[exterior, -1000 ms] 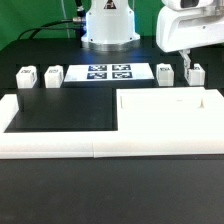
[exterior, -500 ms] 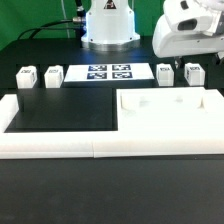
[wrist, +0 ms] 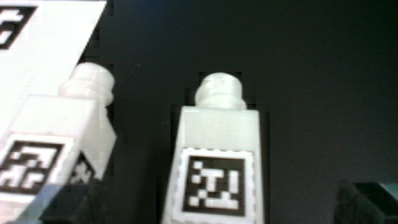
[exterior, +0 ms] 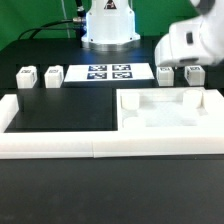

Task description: Assemble square table

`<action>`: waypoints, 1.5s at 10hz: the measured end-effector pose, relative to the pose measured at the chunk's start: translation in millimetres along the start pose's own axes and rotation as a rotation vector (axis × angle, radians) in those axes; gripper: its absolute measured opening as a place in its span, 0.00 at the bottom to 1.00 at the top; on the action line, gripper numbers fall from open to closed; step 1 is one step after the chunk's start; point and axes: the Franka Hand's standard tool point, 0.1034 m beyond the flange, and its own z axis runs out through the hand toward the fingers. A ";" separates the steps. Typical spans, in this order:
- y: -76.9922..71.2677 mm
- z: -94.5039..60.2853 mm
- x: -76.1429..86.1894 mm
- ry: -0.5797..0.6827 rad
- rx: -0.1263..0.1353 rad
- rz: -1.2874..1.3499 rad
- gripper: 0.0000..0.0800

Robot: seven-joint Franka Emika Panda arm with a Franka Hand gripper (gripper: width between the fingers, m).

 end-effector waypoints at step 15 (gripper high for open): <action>7.9 -33.6 -24.3 0.000 -0.004 -0.079 0.36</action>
Offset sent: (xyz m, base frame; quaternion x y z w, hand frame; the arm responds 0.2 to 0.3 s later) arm 0.0000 0.0000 0.0000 0.0000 0.0000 0.0000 1.0000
